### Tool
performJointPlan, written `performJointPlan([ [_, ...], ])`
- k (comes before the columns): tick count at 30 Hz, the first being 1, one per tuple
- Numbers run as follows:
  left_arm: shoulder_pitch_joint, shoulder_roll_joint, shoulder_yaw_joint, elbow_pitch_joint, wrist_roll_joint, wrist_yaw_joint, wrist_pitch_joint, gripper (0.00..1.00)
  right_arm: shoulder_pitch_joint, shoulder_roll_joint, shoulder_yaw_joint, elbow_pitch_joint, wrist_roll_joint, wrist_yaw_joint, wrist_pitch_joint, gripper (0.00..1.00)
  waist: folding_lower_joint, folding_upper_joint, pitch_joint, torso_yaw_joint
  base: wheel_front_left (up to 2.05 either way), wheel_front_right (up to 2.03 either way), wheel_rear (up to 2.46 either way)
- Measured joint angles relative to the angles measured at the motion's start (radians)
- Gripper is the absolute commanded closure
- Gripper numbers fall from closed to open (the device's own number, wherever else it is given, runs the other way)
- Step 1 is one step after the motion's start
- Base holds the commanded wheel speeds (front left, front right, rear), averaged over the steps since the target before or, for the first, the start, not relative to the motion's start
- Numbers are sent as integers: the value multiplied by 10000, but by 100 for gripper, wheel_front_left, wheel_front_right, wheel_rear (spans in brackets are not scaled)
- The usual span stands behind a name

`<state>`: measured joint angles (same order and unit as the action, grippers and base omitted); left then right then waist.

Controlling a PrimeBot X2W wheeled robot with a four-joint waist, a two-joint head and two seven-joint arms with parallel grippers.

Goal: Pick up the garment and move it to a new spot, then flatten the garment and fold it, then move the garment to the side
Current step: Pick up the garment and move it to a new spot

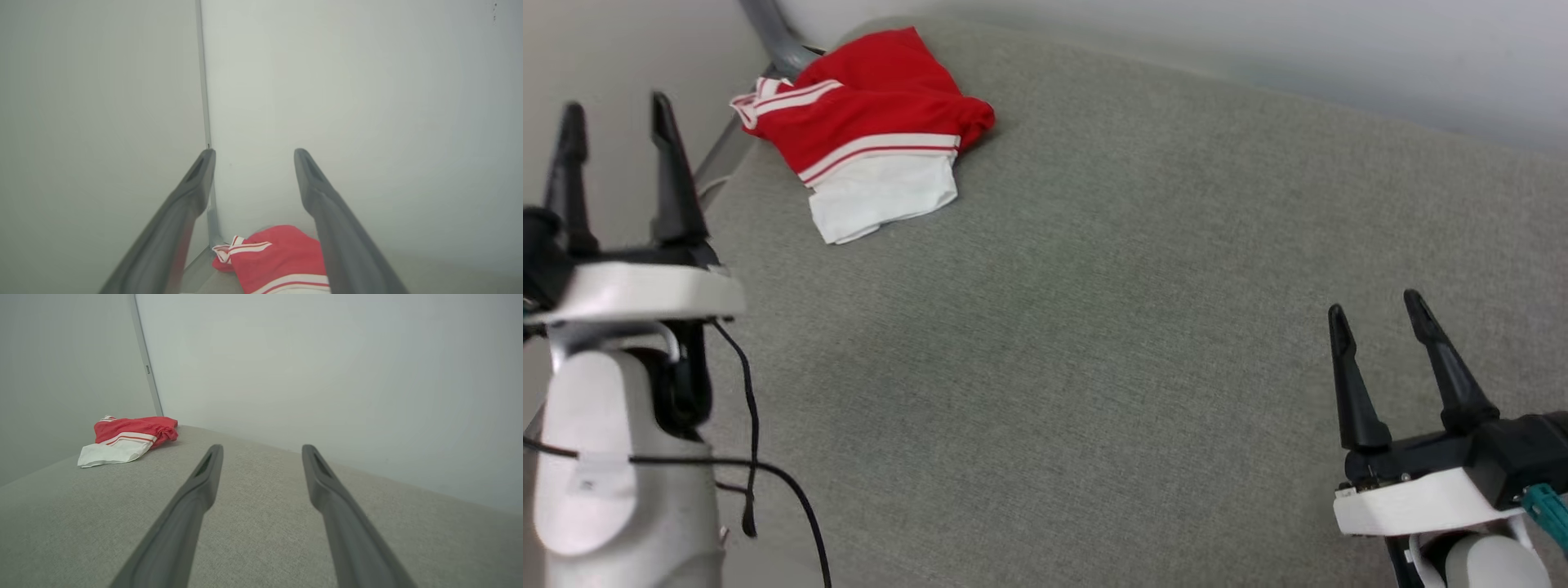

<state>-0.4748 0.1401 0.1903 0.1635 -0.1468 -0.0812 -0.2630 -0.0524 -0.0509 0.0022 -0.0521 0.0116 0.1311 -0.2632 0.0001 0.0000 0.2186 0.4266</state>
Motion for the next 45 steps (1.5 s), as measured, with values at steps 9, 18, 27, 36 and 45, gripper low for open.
performJointPlan([
  [9, -3111, 1243, 324, 2102, -761, -395, 0, 0, -666, 6, -146, -792, -518, 0, 0, 0, 2, 0, 1566, -823, 0, 0, 0],
  [18, -5285, 2742, -1369, 4995, -2579, -479, 1998, 0, -1107, -71, -251, -1467, -784, 0, 0, 0, 3, 0, 2914, -1336, 0, 0, 0],
  [27, -5929, 4086, -3078, 6006, -5574, -477, 6148, 0, -1332, -286, -349, -1988, -894, 0, 0, 0, 1, 0, 3852, -1715, 0, 0, 0],
  [36, -6354, 4531, -4441, 6719, -6625, -477, 8414, 0, -1430, -456, -479, -2349, -1009, 0, 0, 0, 1, 0, 4678, -1852, 0, 0, 0],
  [45, -6583, 4738, -5480, 7024, -7141, -474, 9108, 53, -1500, -493, -556, -2564, -976, 2, -2, 0, -2, 0, 5007, -1970, 0, 0, 0],
])
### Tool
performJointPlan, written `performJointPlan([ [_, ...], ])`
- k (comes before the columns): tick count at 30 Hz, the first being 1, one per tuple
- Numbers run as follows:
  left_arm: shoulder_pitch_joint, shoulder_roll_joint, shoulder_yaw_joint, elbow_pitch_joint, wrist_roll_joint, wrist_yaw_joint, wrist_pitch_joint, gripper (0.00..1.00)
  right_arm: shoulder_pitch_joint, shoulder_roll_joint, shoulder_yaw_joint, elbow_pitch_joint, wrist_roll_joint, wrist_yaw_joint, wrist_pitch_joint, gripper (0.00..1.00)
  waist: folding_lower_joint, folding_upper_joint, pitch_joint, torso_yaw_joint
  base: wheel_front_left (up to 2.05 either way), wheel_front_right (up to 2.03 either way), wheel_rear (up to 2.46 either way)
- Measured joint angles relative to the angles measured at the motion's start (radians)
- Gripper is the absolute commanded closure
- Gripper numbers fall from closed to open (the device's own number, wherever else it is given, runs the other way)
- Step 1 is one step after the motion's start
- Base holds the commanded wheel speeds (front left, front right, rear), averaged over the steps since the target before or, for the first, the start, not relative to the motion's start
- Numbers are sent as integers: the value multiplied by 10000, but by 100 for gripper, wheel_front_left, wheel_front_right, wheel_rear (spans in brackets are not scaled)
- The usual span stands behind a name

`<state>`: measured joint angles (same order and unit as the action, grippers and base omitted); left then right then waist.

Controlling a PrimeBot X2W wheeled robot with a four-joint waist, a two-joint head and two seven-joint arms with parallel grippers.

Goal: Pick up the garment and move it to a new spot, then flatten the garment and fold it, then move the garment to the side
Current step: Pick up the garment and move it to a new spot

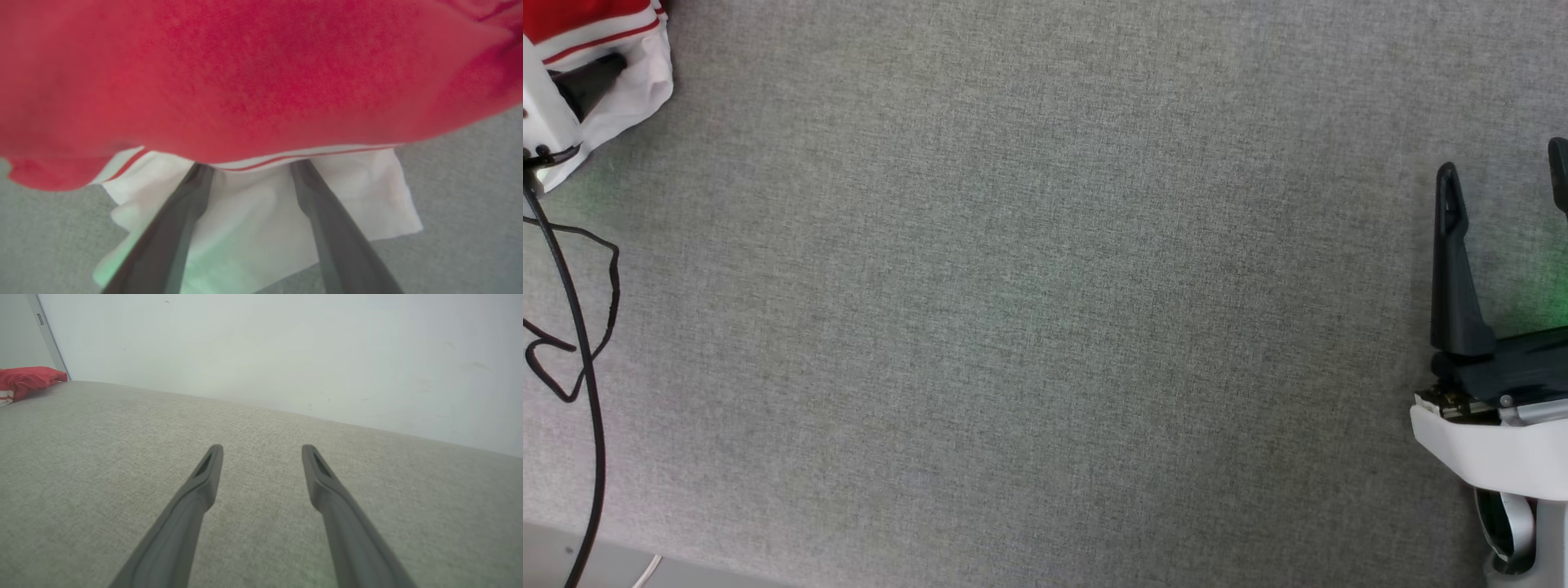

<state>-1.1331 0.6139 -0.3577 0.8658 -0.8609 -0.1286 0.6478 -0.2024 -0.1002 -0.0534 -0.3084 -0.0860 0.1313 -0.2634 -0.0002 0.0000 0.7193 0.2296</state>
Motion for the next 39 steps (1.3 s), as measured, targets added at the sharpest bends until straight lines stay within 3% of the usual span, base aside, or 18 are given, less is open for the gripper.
performJointPlan([
  [1, -5, 19, -98, -6, -79, 6, -13, 100, -3, -2, -21, 2, 10, 0, 0, 0, 0, 0, -10, -1, 0, 0, 0],
  [11, -17, 236, -1662, -596, -176, 2, -1292, 100, 15, 98, 42, 336, 257, -2, 2, 0, 2, 0, -739, 133, 0, 0, 0],
  [18, -296, 754, -3356, -2065, -236, -4, -1860, 100, 163, 337, 102, 748, 527, -2, 2, 0, 1, 0, -1822, 216, 0, 0, 0],
  [25, -453, 757, -4938, -3883, -96, -4, -1779, 100, 281, 453, 15, 957, 817, -2, 2, 0, 1, 0, -2910, 169, 0, 0, 0],
  [34, -672, -144, -7333, -6067, 8, -4, -1590, 100, 372, 476, -136, 1037, 1509, -2, 2, 0, 0, 0, -3520, -658, 0, 0, 0],
  [39, -1178, -1032, -8401, -6692, 31, -4, -2044, 100, 339, 481, -291, 1034, 1820, -2, 2, 0, 0, 0, -3558, -1351, 0, 0, 0],
])
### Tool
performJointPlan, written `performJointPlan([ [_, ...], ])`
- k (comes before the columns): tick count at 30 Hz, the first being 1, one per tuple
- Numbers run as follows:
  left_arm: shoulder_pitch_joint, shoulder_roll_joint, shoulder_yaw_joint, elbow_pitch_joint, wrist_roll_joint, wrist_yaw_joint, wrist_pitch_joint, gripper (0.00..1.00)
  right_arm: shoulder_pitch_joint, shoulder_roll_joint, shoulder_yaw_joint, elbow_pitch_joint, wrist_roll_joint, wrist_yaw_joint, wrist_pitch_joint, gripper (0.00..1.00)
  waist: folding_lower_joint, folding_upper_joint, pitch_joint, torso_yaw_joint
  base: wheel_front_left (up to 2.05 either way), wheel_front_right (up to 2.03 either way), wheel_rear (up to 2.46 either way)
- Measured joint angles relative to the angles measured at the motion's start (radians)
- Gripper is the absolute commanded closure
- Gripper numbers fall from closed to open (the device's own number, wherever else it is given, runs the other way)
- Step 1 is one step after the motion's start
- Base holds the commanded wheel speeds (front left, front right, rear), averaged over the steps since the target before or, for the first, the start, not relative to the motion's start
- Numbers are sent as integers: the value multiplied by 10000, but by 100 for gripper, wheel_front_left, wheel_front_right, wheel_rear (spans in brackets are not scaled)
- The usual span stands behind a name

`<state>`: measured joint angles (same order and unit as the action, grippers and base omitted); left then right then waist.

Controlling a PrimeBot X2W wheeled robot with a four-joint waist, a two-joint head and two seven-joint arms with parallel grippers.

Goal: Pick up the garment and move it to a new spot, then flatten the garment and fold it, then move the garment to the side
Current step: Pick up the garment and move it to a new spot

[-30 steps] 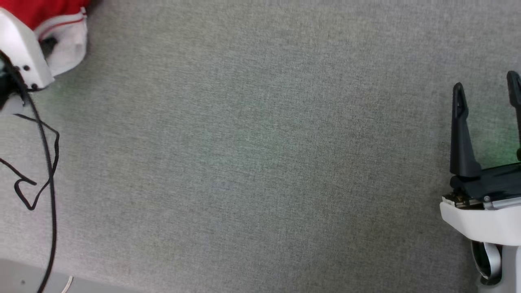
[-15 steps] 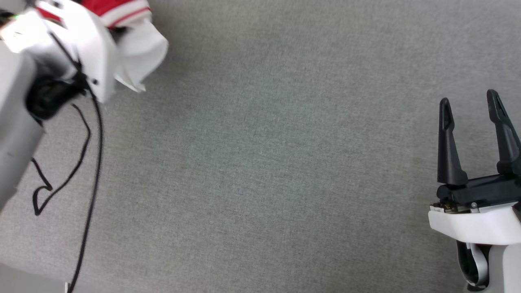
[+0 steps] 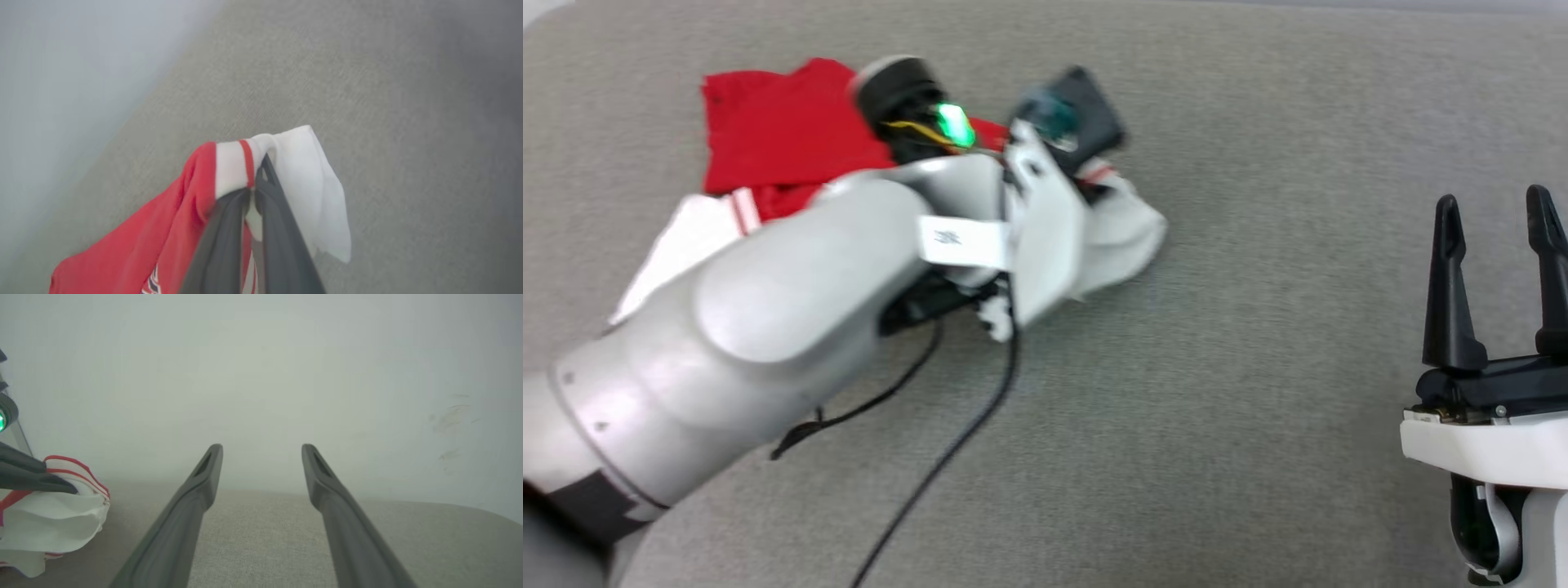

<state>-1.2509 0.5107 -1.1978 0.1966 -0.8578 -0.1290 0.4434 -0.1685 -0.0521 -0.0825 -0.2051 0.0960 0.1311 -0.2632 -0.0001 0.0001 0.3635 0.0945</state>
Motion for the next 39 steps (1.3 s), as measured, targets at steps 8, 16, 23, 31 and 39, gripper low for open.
performJointPlan([
  [8, -860, -1584, -782, -318, 96, 0, -658, 100, -255, 2, -196, -36, 527, 0, 0, 0, 1, 0, 279, -1134, 0, 0, 0],
  [16, -706, -2500, -830, -585, 462, 0, -543, 100, -395, 0, -435, -127, 830, 0, 0, 0, 2, 0, 949, -1976, 0, 0, 0],
  [23, 963, -2913, -842, 261, 1035, 0, -73, 100, -603, 2, -368, -199, 899, 0, 0, 0, 2, 0, 1523, -2367, 0, 0, 0],
  [31, 1865, -3177, -842, 740, 1756, 0, -702, 0, -744, 2, -368, -151, 802, 0, 0, 0, 2, 0, 1720, -2320, 0, 0, 0],
  [39, 1281, -3603, -763, 2245, 2052, 0, -4694, 0, -498, 4, -410, 56, 610, 0, 0, 0, 2, 0, 982, -2004, 0, 0, 0],
])
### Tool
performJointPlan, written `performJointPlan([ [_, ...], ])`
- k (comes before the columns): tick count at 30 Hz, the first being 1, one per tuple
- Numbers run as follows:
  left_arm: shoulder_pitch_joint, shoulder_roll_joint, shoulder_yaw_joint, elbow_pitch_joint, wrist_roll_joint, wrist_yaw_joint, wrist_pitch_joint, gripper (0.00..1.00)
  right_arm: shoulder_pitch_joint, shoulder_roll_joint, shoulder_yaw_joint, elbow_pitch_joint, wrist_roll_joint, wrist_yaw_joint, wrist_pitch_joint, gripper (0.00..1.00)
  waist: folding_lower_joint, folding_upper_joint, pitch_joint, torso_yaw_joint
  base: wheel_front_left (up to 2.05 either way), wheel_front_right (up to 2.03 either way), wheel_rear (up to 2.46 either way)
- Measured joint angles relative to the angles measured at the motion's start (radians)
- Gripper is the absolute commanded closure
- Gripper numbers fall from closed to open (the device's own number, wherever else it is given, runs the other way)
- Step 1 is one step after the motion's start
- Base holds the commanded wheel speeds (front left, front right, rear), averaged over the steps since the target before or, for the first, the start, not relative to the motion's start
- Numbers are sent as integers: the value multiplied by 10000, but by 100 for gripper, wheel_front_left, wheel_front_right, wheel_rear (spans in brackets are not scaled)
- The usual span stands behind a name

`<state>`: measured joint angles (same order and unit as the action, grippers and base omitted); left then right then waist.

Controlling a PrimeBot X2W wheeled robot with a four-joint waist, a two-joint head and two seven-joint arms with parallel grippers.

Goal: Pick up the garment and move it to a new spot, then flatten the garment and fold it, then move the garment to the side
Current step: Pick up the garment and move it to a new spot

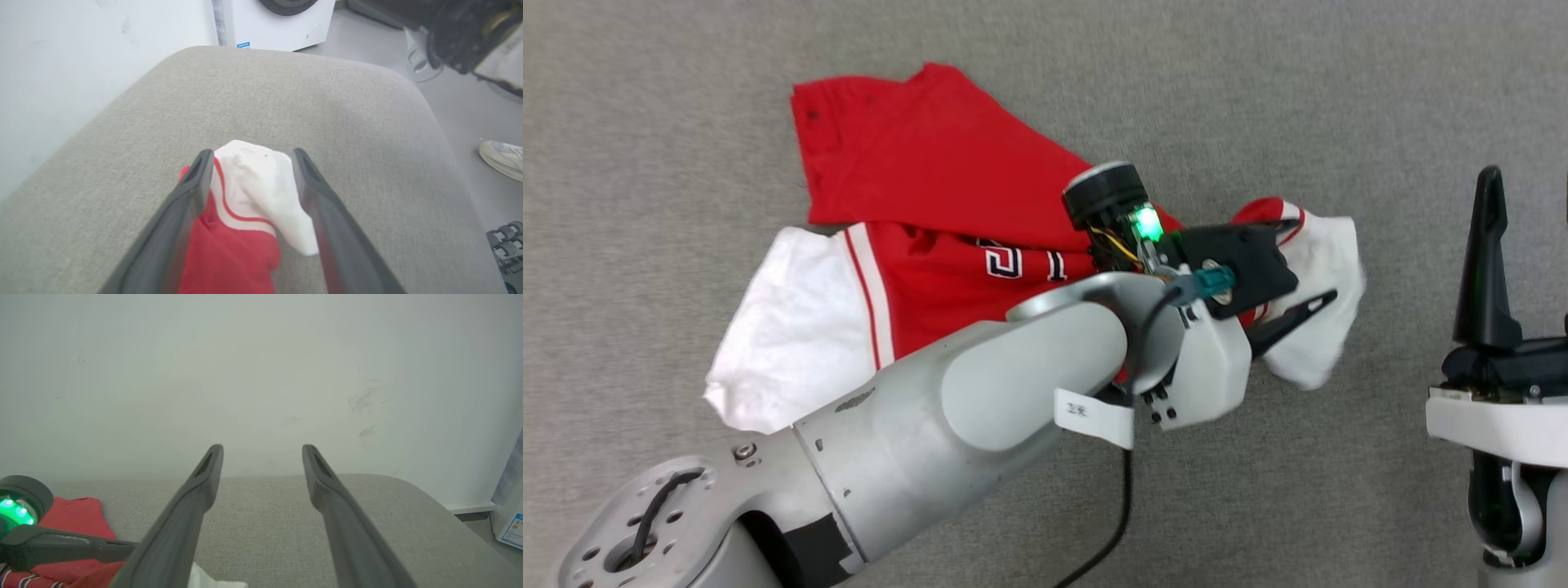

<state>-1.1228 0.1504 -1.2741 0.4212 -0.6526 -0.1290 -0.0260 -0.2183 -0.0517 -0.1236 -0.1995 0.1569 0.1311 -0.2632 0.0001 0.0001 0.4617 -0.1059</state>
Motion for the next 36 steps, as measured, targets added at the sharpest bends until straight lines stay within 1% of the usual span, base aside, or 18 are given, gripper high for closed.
performJointPlan([
  [2, -12, -104, 203, 403, 115, 79, -826, 0, 191, 0, -29, 67, -27, 0, 0, 0, 0, 0, -285, 97, 0, 0, 0],
  [5, 101, -215, 362, 815, 357, 483, -1661, 0, 433, 2, -38, 142, -75, 0, 0, 0, 0, 0, -728, 270, 0, 0, 0],
  [9, 573, -155, 794, 907, 510, 1279, -2196, 0, 748, 2, -10, 217, -102, 0, 0, 0, -1, 0, -1279, 545, 0, 0, 0],
  [13, 1248, 314, 1540, 502, 763, 2263, -2339, 0, 1008, 2, 12, 324, -144, 0, 0, 0, -1, 0, -1755, 816, 0, 0, 0],
  [14, 1504, 460, 1875, 203, 895, 2573, -2341, 0, 1067, 4, 8, 357, -148, 0, 0, 0, -1, 0, -1864, 883, 0, 0, 0],
  [17, 2239, 986, 2786, -729, 1465, 3312, -2360, 0, 1246, 4, -12, 412, -161, 0, 0, 0, -1, 0, -2136, 1082, 0, 0, 0],
  [21, 3566, 1726, 3896, -1641, 2192, 4144, -2368, 0, 1450, 4, 10, 546, -196, 0, 0, 0, -1, 0, -2449, 1314, 0, 0, 0],
  [23, 4224, 1977, 4510, -2075, 2403, 4495, -2370, 0, 1492, 2, 15, 604, -207, 0, 0, 0, -2, 0, -2592, 1409, 0, 0, 0],
  [28, 6069, 2399, 6092, -2867, 2759, 5102, -2368, 0, 1711, 4, 75, 763, -238, 0, 0, 0, -2, 0, -2918, 1576, 0, 0, 0],
  [30, 6766, 2522, 6715, -3133, 2938, 5260, -2370, 0, 1834, 4, 98, 830, -236, 2, 0, 0, -2, 0, -3050, 1620, 0, 0, 0],
  [33, 7841, 2500, 7637, -3498, 3116, 5436, -2370, 0, 2011, 6, 117, 995, -238, 0, 0, 0, -2, 0, -3246, 1680, 0, 0, 0],
  [36, 8816, 2378, 8483, -3820, 3375, 5473, -2370, 0, 2150, 4, 115, 1147, -238, 0, 0, 0, -3, 0, -3410, 1728, 0, 0, 0],
])
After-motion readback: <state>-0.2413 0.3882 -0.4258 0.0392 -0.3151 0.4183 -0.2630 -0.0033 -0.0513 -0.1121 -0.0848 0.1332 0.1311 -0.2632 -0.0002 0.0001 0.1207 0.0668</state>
